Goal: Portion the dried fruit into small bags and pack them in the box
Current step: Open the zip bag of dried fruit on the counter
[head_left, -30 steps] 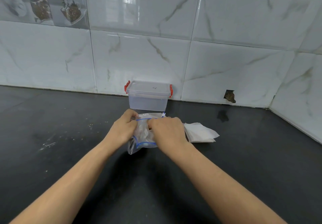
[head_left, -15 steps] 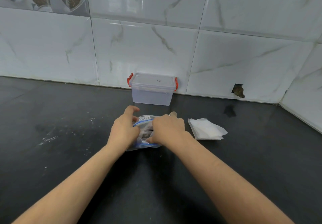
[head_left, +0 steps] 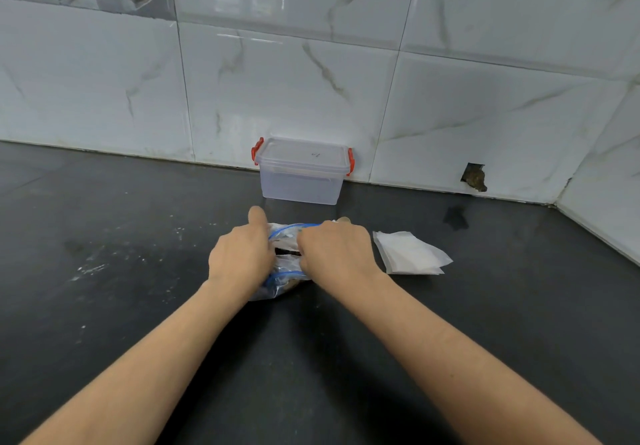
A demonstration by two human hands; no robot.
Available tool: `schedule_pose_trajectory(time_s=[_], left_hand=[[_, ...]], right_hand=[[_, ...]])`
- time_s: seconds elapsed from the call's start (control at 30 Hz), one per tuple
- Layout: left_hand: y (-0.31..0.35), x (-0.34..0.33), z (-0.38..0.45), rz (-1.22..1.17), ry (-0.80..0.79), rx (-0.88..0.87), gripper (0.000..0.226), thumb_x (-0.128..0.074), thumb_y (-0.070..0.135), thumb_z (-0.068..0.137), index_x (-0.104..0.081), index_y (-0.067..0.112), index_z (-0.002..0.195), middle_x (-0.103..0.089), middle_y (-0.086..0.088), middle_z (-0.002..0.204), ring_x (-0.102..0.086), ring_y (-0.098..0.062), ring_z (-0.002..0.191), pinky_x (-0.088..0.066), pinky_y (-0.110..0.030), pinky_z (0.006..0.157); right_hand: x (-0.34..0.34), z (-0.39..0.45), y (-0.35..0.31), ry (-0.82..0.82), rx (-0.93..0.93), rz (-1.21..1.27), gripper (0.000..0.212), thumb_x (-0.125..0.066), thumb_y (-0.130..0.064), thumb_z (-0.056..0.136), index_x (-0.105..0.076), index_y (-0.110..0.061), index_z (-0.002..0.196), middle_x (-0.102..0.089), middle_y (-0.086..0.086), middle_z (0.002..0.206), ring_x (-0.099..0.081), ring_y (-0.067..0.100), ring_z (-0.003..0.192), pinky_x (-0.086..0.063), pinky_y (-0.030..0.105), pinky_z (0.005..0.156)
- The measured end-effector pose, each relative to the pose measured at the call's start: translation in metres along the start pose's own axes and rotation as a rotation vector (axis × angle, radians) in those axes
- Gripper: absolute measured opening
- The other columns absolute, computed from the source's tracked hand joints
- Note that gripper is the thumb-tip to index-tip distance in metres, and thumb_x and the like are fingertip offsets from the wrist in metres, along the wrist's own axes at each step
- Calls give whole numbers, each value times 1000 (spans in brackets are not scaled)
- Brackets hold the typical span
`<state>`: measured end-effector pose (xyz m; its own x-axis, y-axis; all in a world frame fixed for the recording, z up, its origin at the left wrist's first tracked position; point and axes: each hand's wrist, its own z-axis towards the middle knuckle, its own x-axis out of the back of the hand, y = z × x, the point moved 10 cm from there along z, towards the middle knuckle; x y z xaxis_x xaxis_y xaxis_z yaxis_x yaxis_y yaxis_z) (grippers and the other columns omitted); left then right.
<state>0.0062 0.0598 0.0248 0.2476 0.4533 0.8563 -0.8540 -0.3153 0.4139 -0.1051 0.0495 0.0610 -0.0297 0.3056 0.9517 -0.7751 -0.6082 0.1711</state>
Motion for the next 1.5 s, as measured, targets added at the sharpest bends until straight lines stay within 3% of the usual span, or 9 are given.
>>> schedule_pose_trajectory(time_s=[0.27, 0.4, 0.63, 0.77, 0.83, 1.03, 1.27, 1.37, 1.5], left_hand=[[6, -5, -14, -201, -113, -26, 38, -56, 34, 84, -33, 23, 112, -62, -5, 85, -58, -31, 74, -47, -36, 66], [7, -18, -15, -398, -253, -2, 64, -63, 12, 76, -32, 25, 130, -61, -5, 102, -59, -25, 87, -44, -31, 73], [-16, -21, -11, -756, -177, 198, 71, -65, 6, 78, -32, 24, 138, -63, -5, 90, -61, -23, 79, -48, -33, 71], [-8, -10, -14, -631, -121, 90, 73, -65, 26, 75, -28, 27, 138, -57, 1, 90, -58, -20, 85, -43, -33, 75], [9, -3, -20, -533, -91, -88, 66, -66, 22, 76, -32, 31, 132, -54, 0, 101, -55, -18, 89, -42, -33, 75], [47, 8, -39, -247, -33, -443, 38, -44, -1, 74, -30, 35, 74, -38, 13, 117, -50, -28, 80, -47, -35, 67], [59, 33, -50, 19, 241, -646, 29, -66, 11, 73, -43, 24, 85, -50, 0, 125, -64, -27, 81, -36, -25, 41], [69, 40, -64, 50, 330, -809, 23, -62, 22, 74, -50, 20, 93, -51, 1, 113, -56, -21, 92, -49, -30, 54], [47, 19, -40, 200, 103, -528, 21, -81, 33, 65, -72, 28, 83, -54, -1, 137, -53, -31, 122, -54, -48, 79]], right_hand=[[-15, 0, 4, -120, -24, -28, 16, -62, -26, 85, -62, -20, 100, -49, -4, 77, -44, 19, 80, -37, 38, 87], [-24, 1, 2, -221, -37, 5, 27, -65, -36, 83, -60, -23, 107, -59, -4, 93, -42, 18, 87, -35, 47, 100], [-31, -4, -5, -392, 4, 74, 38, -58, -47, 87, -57, -19, 113, -51, 0, 94, -51, 22, 89, -38, 34, 71], [-33, -8, 0, -499, 33, 196, 40, -35, -47, 98, -56, -20, 118, -49, 2, 77, -50, 26, 96, -41, 40, 82], [-30, -8, 4, -446, 50, 94, 29, -35, -32, 102, -54, -23, 121, -58, 5, 91, -48, 29, 107, -37, 45, 91], [-14, -9, 5, -147, 5, -33, 26, -54, -7, 88, -59, -17, 112, -55, 5, 85, -55, 28, 104, -38, 37, 87], [-11, -11, 9, -199, 16, -47, 26, -55, -11, 90, -57, -14, 116, -52, 10, 91, -54, 26, 107, -37, 43, 99], [-19, -11, 4, -242, 47, -35, 27, -57, -15, 90, -56, -15, 117, -58, 7, 98, -52, 25, 111, -38, 44, 98], [-24, -12, 3, -240, 71, 53, 32, -63, -15, 87, -54, -10, 117, -60, 11, 110, -59, 28, 101, -40, 35, 68]])
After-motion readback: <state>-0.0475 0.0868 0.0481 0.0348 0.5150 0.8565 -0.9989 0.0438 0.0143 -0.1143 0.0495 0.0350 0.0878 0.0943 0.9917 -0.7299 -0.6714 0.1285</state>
